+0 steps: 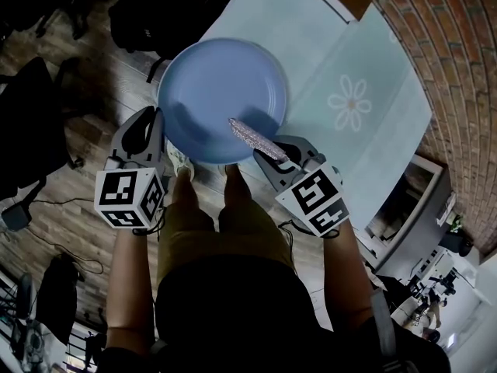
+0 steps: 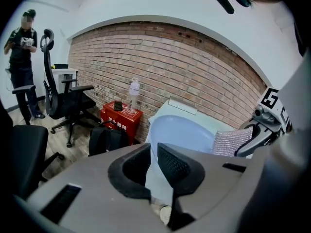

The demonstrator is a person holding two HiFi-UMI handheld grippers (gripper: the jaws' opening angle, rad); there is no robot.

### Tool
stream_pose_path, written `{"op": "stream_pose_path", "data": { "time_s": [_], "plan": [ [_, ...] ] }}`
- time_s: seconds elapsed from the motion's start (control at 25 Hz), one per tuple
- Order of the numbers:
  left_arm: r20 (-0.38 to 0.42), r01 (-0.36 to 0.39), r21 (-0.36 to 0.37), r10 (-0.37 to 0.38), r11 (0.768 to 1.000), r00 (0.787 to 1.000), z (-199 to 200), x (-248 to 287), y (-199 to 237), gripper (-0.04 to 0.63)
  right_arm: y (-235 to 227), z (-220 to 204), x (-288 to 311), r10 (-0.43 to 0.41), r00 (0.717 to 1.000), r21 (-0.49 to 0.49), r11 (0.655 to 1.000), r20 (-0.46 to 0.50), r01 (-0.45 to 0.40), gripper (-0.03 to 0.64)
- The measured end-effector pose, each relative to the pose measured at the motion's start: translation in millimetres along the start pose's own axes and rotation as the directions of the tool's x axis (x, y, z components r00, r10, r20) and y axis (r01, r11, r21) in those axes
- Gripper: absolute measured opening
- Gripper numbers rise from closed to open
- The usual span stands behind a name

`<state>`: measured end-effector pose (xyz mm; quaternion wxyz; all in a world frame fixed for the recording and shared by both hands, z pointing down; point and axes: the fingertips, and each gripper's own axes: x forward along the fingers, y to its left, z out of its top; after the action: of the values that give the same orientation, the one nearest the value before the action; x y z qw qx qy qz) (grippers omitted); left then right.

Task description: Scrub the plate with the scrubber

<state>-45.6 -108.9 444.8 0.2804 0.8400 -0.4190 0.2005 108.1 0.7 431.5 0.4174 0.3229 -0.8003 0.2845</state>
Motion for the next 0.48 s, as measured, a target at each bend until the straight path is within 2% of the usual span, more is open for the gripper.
{"op": "stream_pose_path", "data": {
  "time_s": [0.48],
  "plan": [
    [0.025,0.053,-0.034,-0.052,0.998,0.998,-6.9,-19.0,-2.8,0.035,49.2,20.7,25.0,0.144,0.988,-0.062,0.987,-0.047,-0.147,0.088]
  ]
}}
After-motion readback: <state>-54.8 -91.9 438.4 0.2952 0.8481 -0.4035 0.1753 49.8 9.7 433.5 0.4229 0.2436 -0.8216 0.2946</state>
